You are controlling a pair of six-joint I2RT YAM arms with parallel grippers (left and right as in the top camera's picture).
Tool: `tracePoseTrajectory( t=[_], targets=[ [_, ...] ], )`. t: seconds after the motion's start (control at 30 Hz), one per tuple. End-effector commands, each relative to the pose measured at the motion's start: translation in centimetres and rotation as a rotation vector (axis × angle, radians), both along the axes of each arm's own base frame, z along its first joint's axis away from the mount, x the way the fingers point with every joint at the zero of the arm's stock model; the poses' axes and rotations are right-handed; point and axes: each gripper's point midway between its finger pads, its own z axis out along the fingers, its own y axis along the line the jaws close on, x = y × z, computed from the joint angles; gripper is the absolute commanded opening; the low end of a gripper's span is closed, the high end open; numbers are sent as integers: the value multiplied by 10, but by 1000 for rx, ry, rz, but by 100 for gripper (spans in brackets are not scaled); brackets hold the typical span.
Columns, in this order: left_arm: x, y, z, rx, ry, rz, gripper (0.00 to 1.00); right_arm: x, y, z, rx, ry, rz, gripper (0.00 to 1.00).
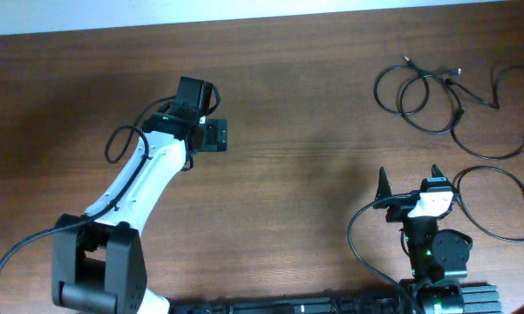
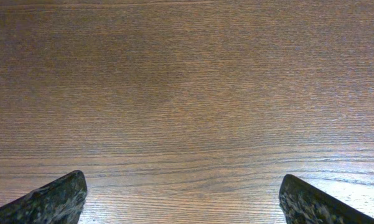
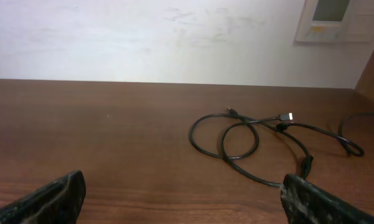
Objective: Untangle cables
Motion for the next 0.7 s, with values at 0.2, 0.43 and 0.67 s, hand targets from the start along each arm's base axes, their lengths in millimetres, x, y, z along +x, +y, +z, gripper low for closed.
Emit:
tracePoseTrajectory(
  t=[0.2,0.43,0.67],
  targets=[
    [2,4,-1,20,-1,-4,99,0,0,-1,7,-1,-8,99],
    [1,4,-15,31,36,-4,99,0,0,-1,8,-1,-7,99],
    [-1,5,-18,35,48,-4,99,0,0,-1,8,-1,-7,99]
  ],
)
